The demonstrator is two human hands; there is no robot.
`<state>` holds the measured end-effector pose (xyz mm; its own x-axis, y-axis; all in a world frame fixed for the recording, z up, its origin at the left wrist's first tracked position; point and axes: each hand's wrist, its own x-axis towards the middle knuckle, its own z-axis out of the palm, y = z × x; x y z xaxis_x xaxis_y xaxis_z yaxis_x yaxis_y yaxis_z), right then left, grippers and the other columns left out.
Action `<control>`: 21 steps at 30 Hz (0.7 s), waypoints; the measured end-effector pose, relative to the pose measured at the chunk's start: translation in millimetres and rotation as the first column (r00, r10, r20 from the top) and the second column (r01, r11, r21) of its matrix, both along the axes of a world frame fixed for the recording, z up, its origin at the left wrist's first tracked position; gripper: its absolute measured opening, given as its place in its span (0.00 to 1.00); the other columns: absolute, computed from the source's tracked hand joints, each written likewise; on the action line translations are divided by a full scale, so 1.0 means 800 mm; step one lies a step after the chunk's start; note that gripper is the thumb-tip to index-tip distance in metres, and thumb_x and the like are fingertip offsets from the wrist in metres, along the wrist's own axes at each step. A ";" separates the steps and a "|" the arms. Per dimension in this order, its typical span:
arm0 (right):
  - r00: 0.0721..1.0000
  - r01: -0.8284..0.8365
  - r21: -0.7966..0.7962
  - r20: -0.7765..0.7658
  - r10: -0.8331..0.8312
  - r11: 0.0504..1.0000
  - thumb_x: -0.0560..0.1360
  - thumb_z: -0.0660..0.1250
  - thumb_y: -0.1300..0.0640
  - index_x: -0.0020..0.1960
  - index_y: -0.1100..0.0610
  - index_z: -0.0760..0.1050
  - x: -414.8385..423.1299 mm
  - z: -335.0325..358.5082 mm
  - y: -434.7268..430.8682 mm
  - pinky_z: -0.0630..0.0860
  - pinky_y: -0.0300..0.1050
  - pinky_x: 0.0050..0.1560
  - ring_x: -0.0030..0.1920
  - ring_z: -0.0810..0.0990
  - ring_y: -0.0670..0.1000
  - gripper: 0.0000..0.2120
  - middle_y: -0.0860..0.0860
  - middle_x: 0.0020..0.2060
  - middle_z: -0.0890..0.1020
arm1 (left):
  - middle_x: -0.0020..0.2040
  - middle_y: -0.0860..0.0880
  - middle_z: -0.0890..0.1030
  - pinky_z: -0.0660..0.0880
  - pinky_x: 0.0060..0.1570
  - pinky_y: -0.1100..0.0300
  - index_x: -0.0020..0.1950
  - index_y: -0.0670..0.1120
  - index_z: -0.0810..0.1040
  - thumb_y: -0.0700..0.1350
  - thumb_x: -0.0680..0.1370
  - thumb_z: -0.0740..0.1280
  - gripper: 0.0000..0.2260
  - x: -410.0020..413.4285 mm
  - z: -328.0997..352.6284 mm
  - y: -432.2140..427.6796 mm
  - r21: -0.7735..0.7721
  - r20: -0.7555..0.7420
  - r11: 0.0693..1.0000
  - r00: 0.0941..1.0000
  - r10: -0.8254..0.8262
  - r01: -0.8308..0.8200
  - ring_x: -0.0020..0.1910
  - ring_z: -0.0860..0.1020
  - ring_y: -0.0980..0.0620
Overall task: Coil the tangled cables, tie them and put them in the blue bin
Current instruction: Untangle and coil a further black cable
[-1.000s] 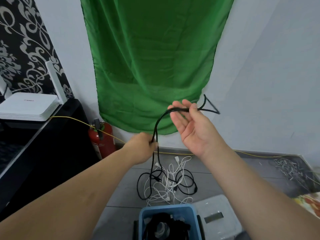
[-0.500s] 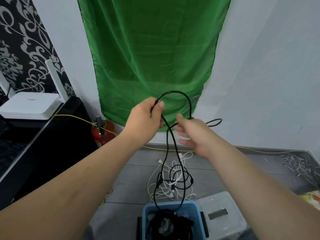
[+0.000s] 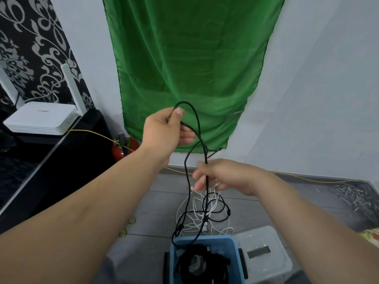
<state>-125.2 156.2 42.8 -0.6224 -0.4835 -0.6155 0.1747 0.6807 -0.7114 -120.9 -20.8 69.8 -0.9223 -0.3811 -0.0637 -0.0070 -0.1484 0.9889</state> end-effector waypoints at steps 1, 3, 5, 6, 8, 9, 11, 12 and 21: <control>0.998 -0.031 0.102 -0.056 0.037 0.994 0.86 0.51 0.41 0.61 0.57 0.78 0.002 -0.004 0.001 0.74 0.54 0.59 0.50 0.82 0.51 0.24 0.55 0.55 0.87 | 0.35 0.40 0.82 0.84 0.38 0.53 0.53 0.44 0.80 0.45 0.85 0.64 0.08 -0.001 0.001 -0.004 0.050 0.011 0.999 1.000 0.008 -0.008 0.35 0.86 0.43; 0.994 0.039 0.101 -0.105 -0.029 0.994 0.87 0.49 0.43 0.57 0.58 0.77 0.003 -0.012 0.001 0.80 0.54 0.57 0.46 0.83 0.54 0.23 0.56 0.51 0.87 | 0.40 0.38 0.84 0.84 0.43 0.50 0.58 0.42 0.77 0.48 0.85 0.63 0.10 -0.002 -0.002 -0.008 0.133 0.064 0.990 0.997 -0.048 0.039 0.41 0.87 0.41; 0.966 0.238 -0.123 -0.071 -0.248 0.963 0.87 0.50 0.44 0.53 0.58 0.73 0.002 -0.010 -0.004 0.82 0.53 0.49 0.44 0.86 0.59 0.21 0.60 0.47 0.87 | 0.47 0.37 0.85 0.84 0.49 0.47 0.64 0.41 0.74 0.51 0.85 0.62 0.15 0.002 -0.007 -0.004 0.141 0.178 0.978 0.968 -0.179 0.155 0.46 0.87 0.41; 0.935 0.335 -0.243 -0.035 -0.353 0.910 0.87 0.50 0.44 0.52 0.58 0.72 -0.001 -0.004 -0.007 0.83 0.54 0.46 0.43 0.86 0.62 0.20 0.61 0.45 0.87 | 0.50 0.38 0.85 0.84 0.52 0.48 0.64 0.40 0.75 0.52 0.84 0.64 0.16 0.008 -0.012 0.001 0.080 0.245 0.961 0.929 -0.278 0.266 0.48 0.86 0.43; 0.869 0.471 -0.427 0.073 -0.490 0.772 0.87 0.51 0.45 0.50 0.57 0.70 -0.005 0.008 -0.013 0.84 0.53 0.39 0.38 0.85 0.61 0.18 0.62 0.43 0.83 | 0.53 0.47 0.86 0.83 0.52 0.53 0.63 0.43 0.79 0.50 0.81 0.69 0.15 0.027 -0.023 0.013 -0.100 0.375 0.818 0.783 -0.496 0.566 0.50 0.85 0.51; 0.843 0.514 -0.476 0.128 -0.522 0.713 0.87 0.50 0.44 0.50 0.56 0.70 -0.006 0.013 -0.014 0.83 0.52 0.36 0.36 0.85 0.61 0.18 0.62 0.42 0.82 | 0.53 0.53 0.86 0.82 0.52 0.54 0.64 0.48 0.79 0.49 0.79 0.71 0.14 0.037 -0.028 0.019 -0.162 0.432 0.699 0.687 -0.584 0.696 0.51 0.84 0.54; 0.796 0.585 -0.509 0.209 -0.569 0.631 0.87 0.49 0.42 0.50 0.56 0.68 -0.008 0.018 -0.010 0.83 0.52 0.34 0.37 0.85 0.62 0.19 0.60 0.38 0.83 | 0.51 0.52 0.87 0.82 0.52 0.51 0.64 0.52 0.76 0.45 0.77 0.73 0.17 0.048 -0.038 0.028 -0.212 0.479 0.541 0.569 -0.669 0.814 0.51 0.85 0.53; 0.760 0.629 -0.519 0.253 -0.599 0.579 0.87 0.49 0.42 0.50 0.56 0.68 -0.009 0.019 -0.008 0.83 0.51 0.32 0.36 0.85 0.63 0.19 0.59 0.35 0.83 | 0.48 0.47 0.87 0.82 0.50 0.50 0.63 0.49 0.75 0.42 0.76 0.73 0.17 0.048 -0.043 0.027 -0.237 0.475 0.542 0.583 -0.659 0.806 0.48 0.86 0.51; 0.403 0.854 -0.521 0.673 -0.621 -0.011 0.86 0.49 0.42 0.67 0.67 0.67 -0.040 0.014 0.042 0.85 0.55 0.43 0.47 0.87 0.64 0.28 0.65 0.48 0.86 | 0.42 0.47 0.88 0.81 0.55 0.55 0.53 0.43 0.81 0.48 0.85 0.60 0.13 0.044 -0.056 -0.021 -0.444 0.661 0.416 0.604 -0.445 0.794 0.45 0.86 0.50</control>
